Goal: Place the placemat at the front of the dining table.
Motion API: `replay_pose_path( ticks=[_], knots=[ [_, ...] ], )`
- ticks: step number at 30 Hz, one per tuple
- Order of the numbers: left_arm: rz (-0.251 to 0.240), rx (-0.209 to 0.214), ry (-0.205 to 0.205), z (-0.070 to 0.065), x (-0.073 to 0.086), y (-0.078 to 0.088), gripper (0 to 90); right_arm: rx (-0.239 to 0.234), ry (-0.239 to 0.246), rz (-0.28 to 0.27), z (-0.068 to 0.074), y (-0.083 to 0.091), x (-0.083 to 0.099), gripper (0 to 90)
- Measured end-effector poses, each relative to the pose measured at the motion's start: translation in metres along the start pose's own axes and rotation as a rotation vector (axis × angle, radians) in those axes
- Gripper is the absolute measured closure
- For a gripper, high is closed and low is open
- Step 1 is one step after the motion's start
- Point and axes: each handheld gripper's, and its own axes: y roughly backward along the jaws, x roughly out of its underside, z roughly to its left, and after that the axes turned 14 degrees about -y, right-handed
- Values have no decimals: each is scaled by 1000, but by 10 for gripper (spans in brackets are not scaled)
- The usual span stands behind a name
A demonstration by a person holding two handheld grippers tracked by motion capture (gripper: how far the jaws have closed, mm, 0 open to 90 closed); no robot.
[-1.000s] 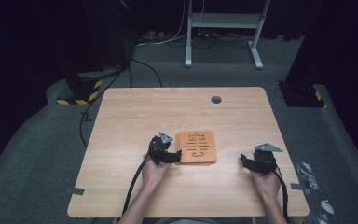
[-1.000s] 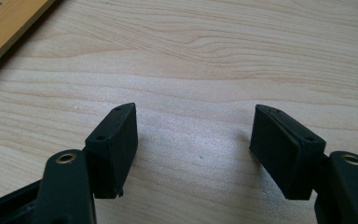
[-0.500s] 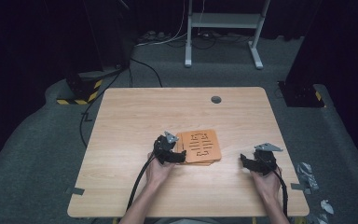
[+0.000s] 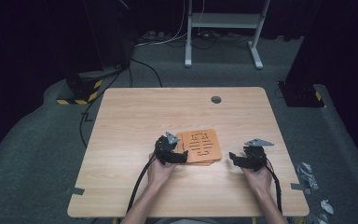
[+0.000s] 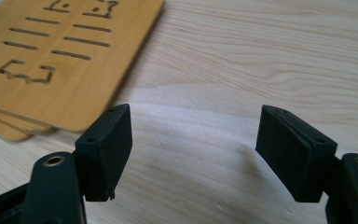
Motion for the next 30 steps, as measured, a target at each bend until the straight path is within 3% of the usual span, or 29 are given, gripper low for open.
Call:
replay_pose_path(
  ticks=[5,11,22,26,29,30],
  knots=[
    [0,3,-2,-1,1,0,144,-27,-8,10,10,-7,-4,267],
    [2,10,-7,0,2,1,141,-35,21,31,24,-20,-9,267],
    [-2,41,18,3,2,2,138,-47,18,33,24,-24,-9,267],
    [4,33,22,5,1,3,149,-54,19,31,23,-24,-9,267],
    [9,50,35,6,1,3,151,-56,22,30,23,-24,-9,267],
    [6,61,57,6,1,4,151,-58,17,31,23,-25,-9,266]
  ],
)
